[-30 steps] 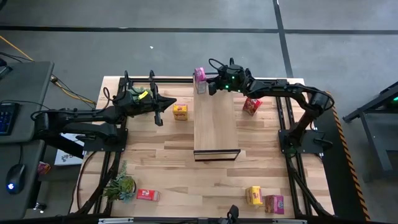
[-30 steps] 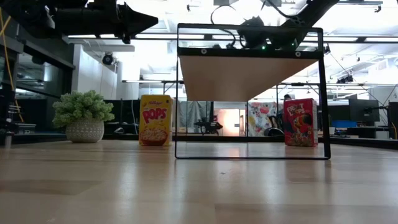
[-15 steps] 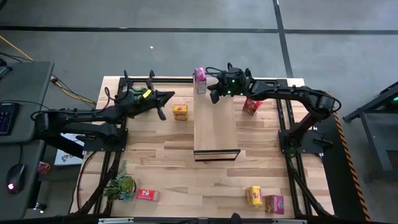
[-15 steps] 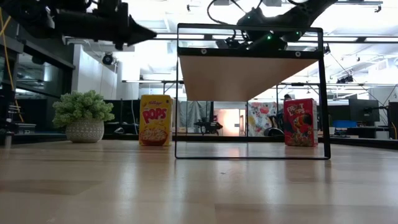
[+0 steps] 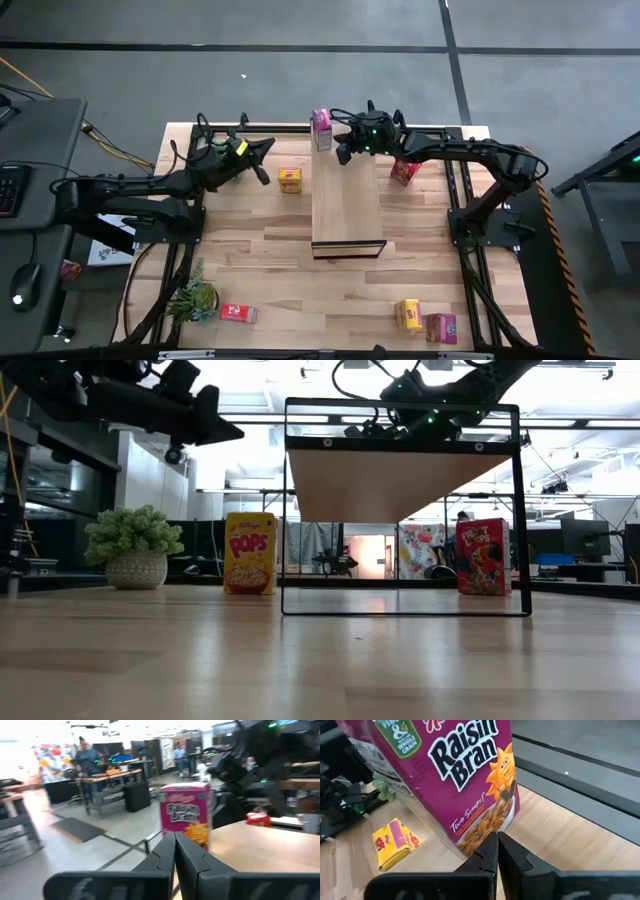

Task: Stack cereal on shelf
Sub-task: Put the top violet cereal box on the shelf

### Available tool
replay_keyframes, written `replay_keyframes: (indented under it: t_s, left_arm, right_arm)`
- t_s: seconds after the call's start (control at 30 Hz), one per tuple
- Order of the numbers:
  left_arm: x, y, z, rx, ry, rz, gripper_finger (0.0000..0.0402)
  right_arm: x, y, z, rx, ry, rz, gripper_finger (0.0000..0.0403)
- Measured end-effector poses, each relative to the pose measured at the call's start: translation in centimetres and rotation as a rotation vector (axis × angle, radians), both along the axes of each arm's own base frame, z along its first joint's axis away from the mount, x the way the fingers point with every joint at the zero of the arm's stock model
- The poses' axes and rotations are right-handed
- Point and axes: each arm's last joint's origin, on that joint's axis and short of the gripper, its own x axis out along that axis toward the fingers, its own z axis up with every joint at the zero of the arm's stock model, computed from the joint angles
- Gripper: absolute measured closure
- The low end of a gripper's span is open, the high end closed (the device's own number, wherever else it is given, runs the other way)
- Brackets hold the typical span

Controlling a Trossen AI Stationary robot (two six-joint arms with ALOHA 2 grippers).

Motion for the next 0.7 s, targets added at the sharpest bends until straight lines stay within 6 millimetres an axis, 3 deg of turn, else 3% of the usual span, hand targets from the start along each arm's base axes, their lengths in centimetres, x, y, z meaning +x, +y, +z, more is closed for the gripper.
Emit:
replay_keyframes:
  t_s: [0.2, 0.7]
  left_arm:
    - [-0.1, 0.2, 0.0, -0.005, 0.003, 0.078, 0.0402]
    - [-0.2, 0.2, -0.1, -0.007, 0.008, 0.084, 0.0401]
  right_arm:
    - [0.3, 0.6, 0.1, -0.003, -0.007, 0.019, 0.0401]
    - [0.9, 1.8, 0.1, -0.009, -0.007, 0.062, 0.0401]
